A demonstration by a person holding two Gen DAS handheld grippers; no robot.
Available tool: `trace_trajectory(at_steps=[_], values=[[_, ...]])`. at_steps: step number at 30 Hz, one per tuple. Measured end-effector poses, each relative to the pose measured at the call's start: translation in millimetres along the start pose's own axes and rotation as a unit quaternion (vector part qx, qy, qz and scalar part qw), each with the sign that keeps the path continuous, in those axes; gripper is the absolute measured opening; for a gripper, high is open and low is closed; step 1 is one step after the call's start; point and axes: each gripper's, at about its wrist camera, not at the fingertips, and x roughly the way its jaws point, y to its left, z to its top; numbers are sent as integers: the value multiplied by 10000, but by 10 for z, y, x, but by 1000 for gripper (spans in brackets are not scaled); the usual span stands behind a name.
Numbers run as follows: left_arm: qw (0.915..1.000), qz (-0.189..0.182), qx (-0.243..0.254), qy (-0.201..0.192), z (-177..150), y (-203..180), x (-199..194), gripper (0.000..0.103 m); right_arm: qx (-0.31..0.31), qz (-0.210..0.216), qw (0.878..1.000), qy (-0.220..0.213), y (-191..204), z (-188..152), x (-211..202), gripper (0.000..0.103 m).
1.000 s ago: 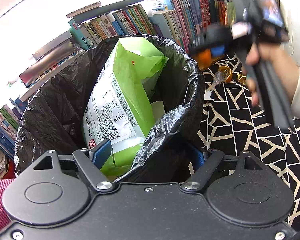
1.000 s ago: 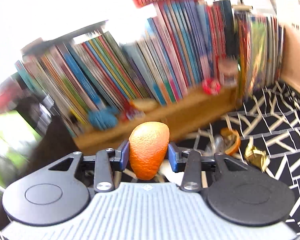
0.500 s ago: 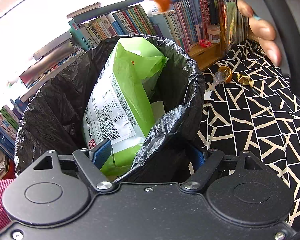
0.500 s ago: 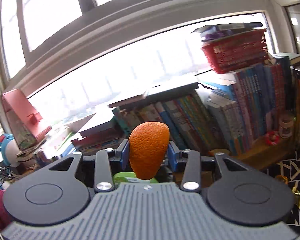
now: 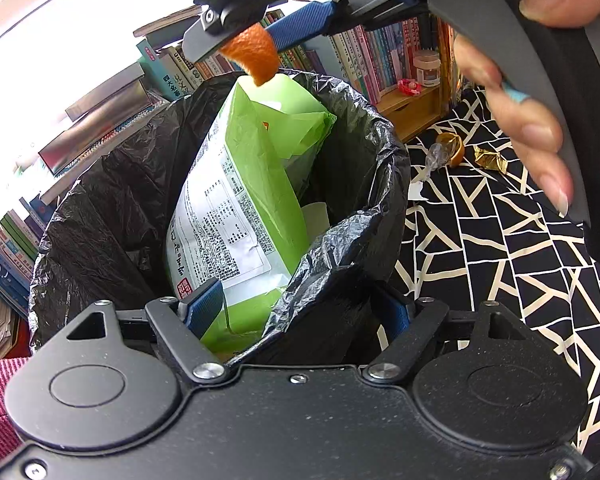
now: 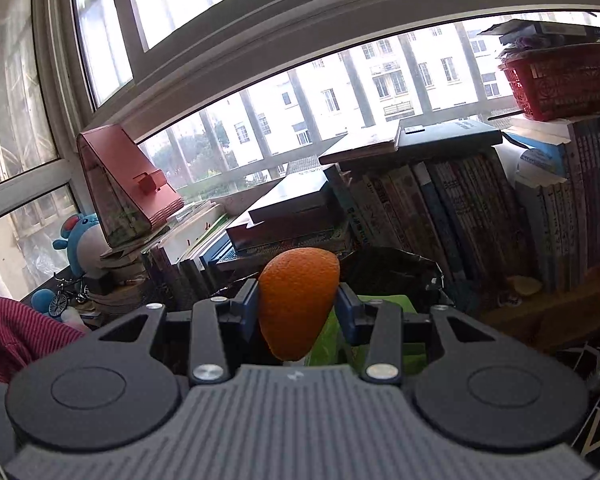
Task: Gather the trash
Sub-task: 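Open the right gripper to drop the orange peel into the bin, then move the empty right gripper down toward the gold wrapper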
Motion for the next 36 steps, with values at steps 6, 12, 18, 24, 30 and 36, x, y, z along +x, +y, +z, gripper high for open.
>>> trace_trajectory(at_steps=[6,12,18,24,30,36], values=[[10000,-16,-21,13,-1,7,0,80,-9,-26,10000,87,1,-34,23,52],[10000,4,-31,-20,-2,13,-27,79,9,-79,9999,61,-9,-23,7,63],[10000,-1,-32,-34,-13,8,-56,77,55,-195,9998,0,-39,-8,-13,69],[9999,-34,-64,-97,-15,14,-101,73,239,-483,9983,-226,-157,60,-90,77],[9991,-286,-295,-127,12,45,-163,73,474,-856,9949,-261,-326,110,-129,77],[9991,-253,-308,-165,3,43,-174,67,743,-1242,9892,-249,-474,108,-135,79]])
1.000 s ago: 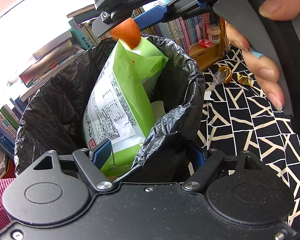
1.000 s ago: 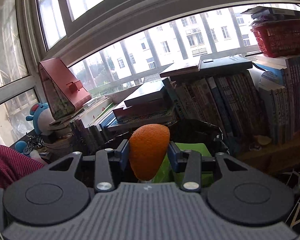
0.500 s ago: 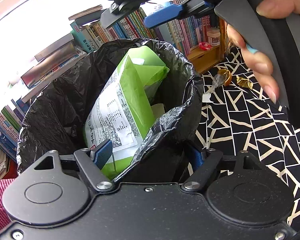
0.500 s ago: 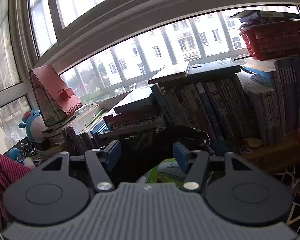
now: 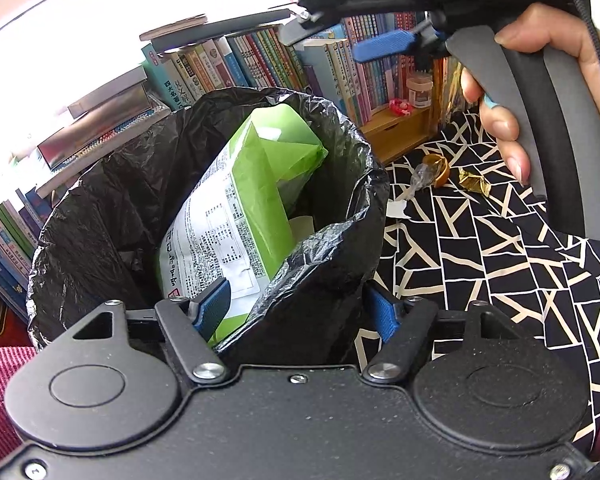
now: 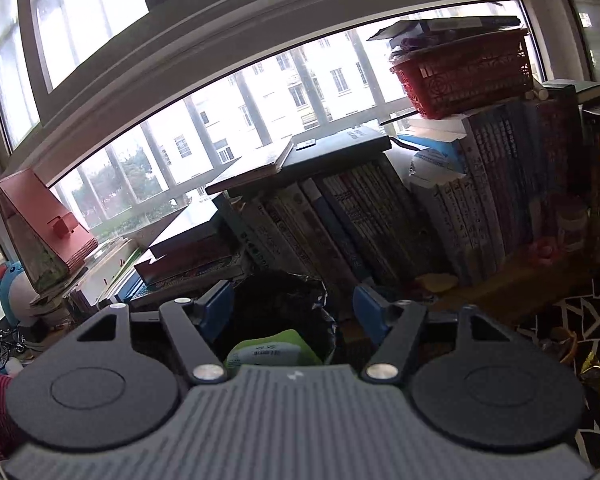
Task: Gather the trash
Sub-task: 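Move the empty right gripper down toward the gold wrapper, then close the right gripper on the crumpled gold wrapper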
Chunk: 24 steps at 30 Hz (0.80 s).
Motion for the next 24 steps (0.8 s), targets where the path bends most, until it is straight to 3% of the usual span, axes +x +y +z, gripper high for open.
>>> trace_trajectory(at_steps=[2,8,12,18,24], values=[[10000,43,-21,-25,-1,5,-11,61,81,-160,9998,0,-64,-4,16,81],[10000,27,24,-48,-7,-2,-18,58,461,-582,9972,30,-319,-43,68,85],[10000,21,22,-49,-6,0,-16,58,658,-1123,9914,151,-568,-115,165,85],[10000,-18,-62,11,10,27,-2,59,1203,-2242,9670,132,-1282,-409,274,85],[10000,-10,-69,27,14,29,12,60,1624,-3208,9325,333,-1981,-820,332,85]])
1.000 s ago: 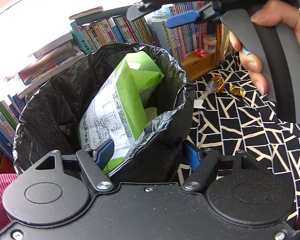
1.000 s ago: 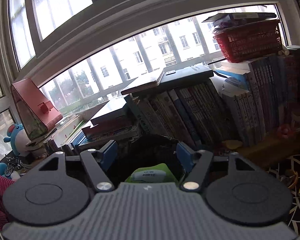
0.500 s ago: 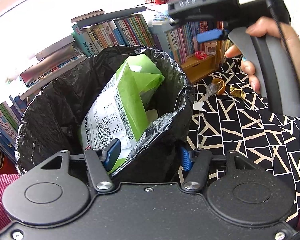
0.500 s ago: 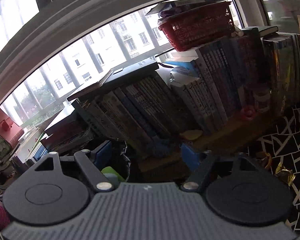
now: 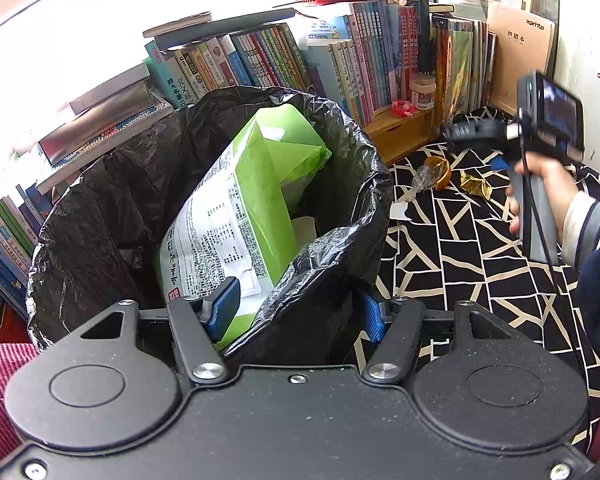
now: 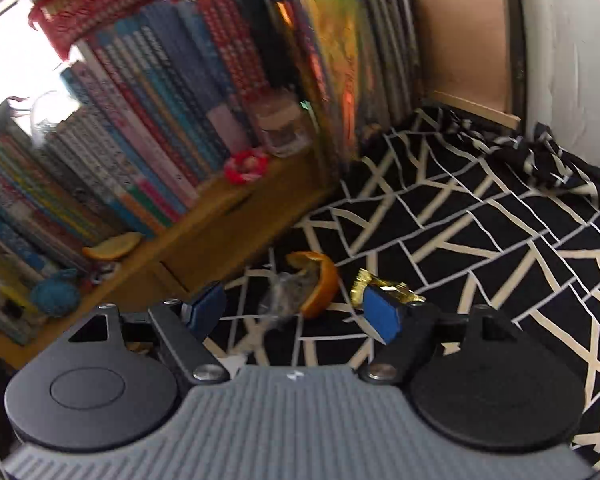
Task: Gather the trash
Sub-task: 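Close the right gripper on the crumpled gold wrapper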
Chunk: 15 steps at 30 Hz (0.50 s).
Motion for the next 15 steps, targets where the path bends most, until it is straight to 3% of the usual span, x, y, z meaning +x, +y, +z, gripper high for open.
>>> trace_trajectory(at_steps=[8,15], values=[[10000,-25,25,3,-7,-1,20,60,15,-847,9963,150,-341,-107,314,85],[10000,-15,44,-13,-15,-9,18,60,-145,-1134,9929,331,-448,-108,573,89]])
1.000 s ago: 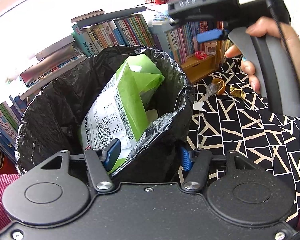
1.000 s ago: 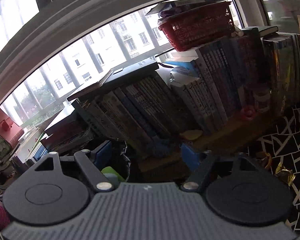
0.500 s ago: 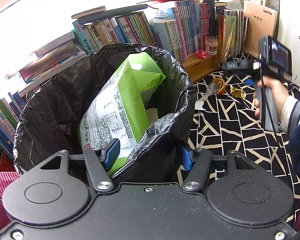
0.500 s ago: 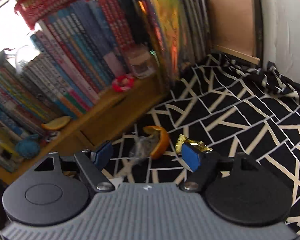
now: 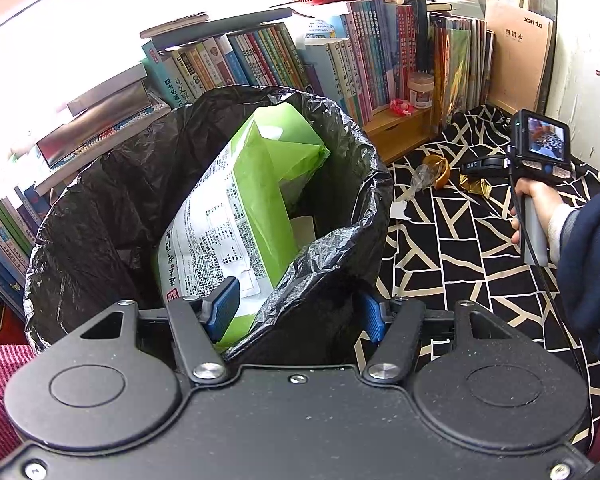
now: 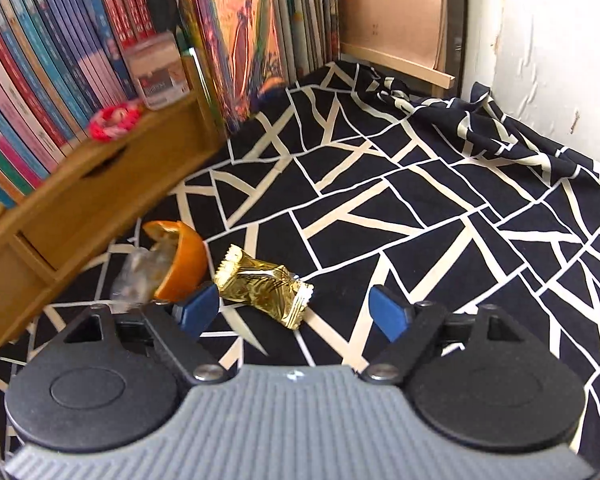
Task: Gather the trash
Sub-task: 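Close the right gripper on the crumpled gold wrapper, then lift the gold wrapper with the right gripper and carry it over the bin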
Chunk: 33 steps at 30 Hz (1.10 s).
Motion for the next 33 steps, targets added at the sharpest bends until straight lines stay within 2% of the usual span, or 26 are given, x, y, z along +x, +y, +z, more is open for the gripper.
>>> trace_trajectory(at_steps=[10,11,12,13,14,15,16,17,23,33], values=[[10000,32,48,-14,-12,-11,5,60,324,86,9984,451,104,112,357,89],[10000,35,50,-12,-10,-11,8,60,321,91,9982,504,119,119,374,84],[10000,38,55,-10,-11,-15,8,60,323,87,9980,527,131,125,380,74],[10000,41,59,-10,-11,-17,9,60,339,104,9980,528,141,130,377,68],[10000,43,63,-10,-11,-19,10,61,367,115,9977,561,142,139,371,54],[10000,42,66,-8,-12,-18,13,61,416,122,9972,602,134,151,364,33],[10000,42,67,-6,-13,-19,13,61,479,137,9965,672,126,167,360,24],[10000,43,63,-7,-12,-18,13,61,550,161,9955,750,112,183,352,20],[10000,18,60,19,-12,-16,19,60,596,358,9954,656,72,247,123,17],[10000,13,29,42,-10,-6,37,60,485,1064,9923,402,23,490,-540,17]])
